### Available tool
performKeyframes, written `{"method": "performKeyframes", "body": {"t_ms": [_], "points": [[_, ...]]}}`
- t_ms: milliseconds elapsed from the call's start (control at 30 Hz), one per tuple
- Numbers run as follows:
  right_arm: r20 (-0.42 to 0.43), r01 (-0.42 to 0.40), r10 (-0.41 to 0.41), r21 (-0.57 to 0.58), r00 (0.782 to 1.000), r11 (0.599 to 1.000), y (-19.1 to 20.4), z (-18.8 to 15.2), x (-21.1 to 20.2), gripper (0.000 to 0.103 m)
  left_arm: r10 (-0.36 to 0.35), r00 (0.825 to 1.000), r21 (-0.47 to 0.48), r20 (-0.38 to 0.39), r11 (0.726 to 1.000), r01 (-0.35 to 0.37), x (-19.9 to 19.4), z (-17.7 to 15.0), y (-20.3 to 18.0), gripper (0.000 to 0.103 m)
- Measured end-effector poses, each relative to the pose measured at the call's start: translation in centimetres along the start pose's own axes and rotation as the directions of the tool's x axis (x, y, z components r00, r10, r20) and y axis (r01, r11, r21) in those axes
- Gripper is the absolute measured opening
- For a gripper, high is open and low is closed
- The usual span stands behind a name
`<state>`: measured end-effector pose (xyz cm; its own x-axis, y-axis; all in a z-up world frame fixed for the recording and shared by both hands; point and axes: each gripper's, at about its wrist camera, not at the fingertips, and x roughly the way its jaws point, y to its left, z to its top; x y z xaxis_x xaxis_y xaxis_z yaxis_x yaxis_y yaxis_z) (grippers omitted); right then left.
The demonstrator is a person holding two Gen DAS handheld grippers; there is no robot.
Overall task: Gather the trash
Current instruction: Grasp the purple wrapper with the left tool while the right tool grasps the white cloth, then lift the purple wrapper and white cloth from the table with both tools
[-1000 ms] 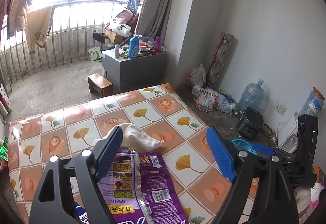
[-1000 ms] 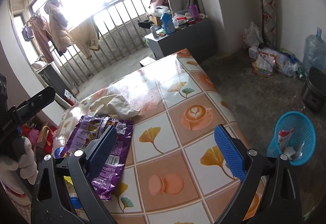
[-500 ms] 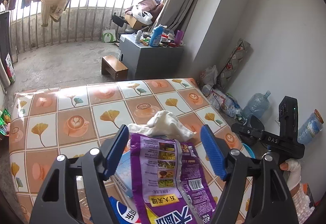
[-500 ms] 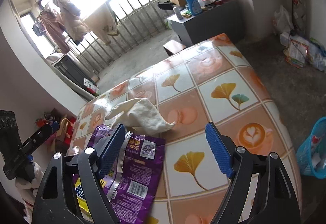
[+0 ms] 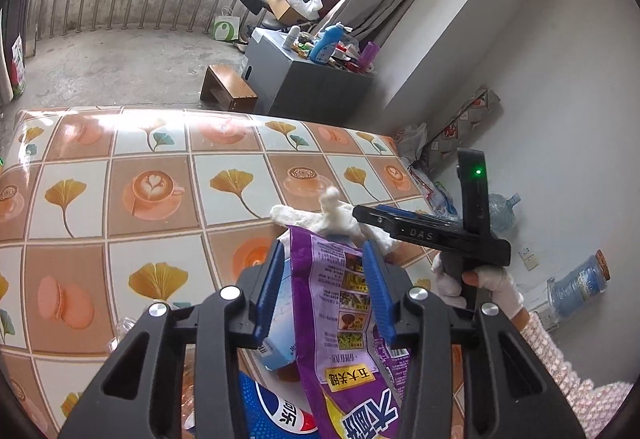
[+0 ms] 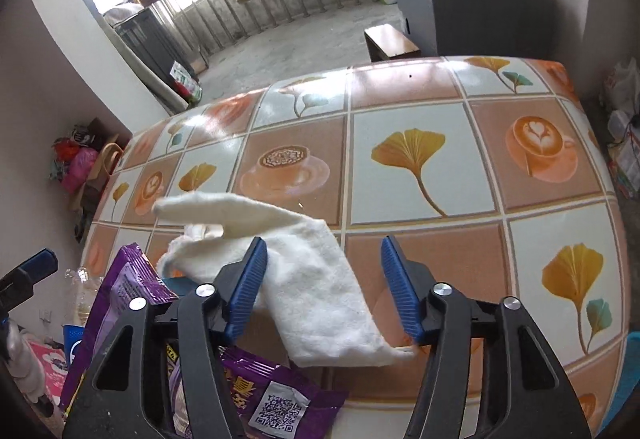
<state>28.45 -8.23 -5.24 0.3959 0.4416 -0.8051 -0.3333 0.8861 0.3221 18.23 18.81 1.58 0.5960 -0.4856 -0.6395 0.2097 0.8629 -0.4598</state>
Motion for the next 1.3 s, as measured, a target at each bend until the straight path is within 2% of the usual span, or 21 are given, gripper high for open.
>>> {"method": "performKeyframes", "body": {"t_ms": [67,167,333,633,733,800,833,933,1033,1167,1300], "points": [[0.0,0.005,-0.005,-0.019,1.0,1.0,0.3,-0.3,-0.1,0.027,-0.003,1.0,0.001,-0.006,1.0,0.003,0.0,-0.2,0.2,0.039],[0.008,0.021,-0.021,-0.018,1.0,1.0,0.3,-0.6,-0.6,0.014,-0.003,1.0,0.007,-0.014,1.0,0.003,0.0,-0.4,0.3,0.039],[0.08,0.071,-0.075,0.048,0.994,0.996,-1.7,-0.9,-3.5,0.012,0.001,1.0,0.001,-0.028,1.0,-0.001,0.0,-0.7,0.5,0.039],[0.272,0.071,-0.095,0.098,0.958,0.993,-3.6,-3.3,-13.9,0.011,0.007,0.995,0.044,-0.104,0.999,-0.003,0.4,-1.9,-0.6,0.039],[0.3,0.039,-0.063,0.084,0.952,0.996,-3.1,-5.4,-16.5,0.012,0.019,0.992,0.048,-0.129,0.999,-0.013,0.7,-2.2,-0.9,0.039],[0.296,0.045,-0.058,0.051,0.953,0.998,-2.0,-7.0,-17.2,0.012,0.02,0.989,0.027,-0.148,1.0,-0.016,1.2,-2.3,-0.6,0.04],[0.284,0.029,-0.039,0.037,0.958,0.999,-1.2,-7.7,-16.8,0.012,0.015,0.987,0.009,-0.162,1.0,-0.014,1.5,-2.3,-0.4,0.044],[0.211,-0.029,0.028,0.002,0.977,1.0,0.6,-10.5,-14.9,0.012,0.03,0.978,-0.017,-0.207,0.999,-0.034,2.7,-2.2,0.2,0.044],[0.142,-0.028,0.032,-0.029,0.989,0.999,2.2,-12.8,-12.3,0.012,0.068,0.974,0.049,-0.218,0.997,-0.058,3.1,-1.8,-0.9,0.046],[0.059,-0.053,0.052,0.016,0.997,0.998,2.1,-14.4,-8.9,0.012,0.116,0.961,0.114,-0.253,0.99,-0.089,4.2,-2.0,-1.9,0.046],[0.041,-0.069,0.068,0.045,0.997,0.997,1.8,-14.9,-7.7,0.012,0.169,0.947,0.191,-0.275,0.974,-0.118,5.3,-2.2,-2.8,0.048]]}}
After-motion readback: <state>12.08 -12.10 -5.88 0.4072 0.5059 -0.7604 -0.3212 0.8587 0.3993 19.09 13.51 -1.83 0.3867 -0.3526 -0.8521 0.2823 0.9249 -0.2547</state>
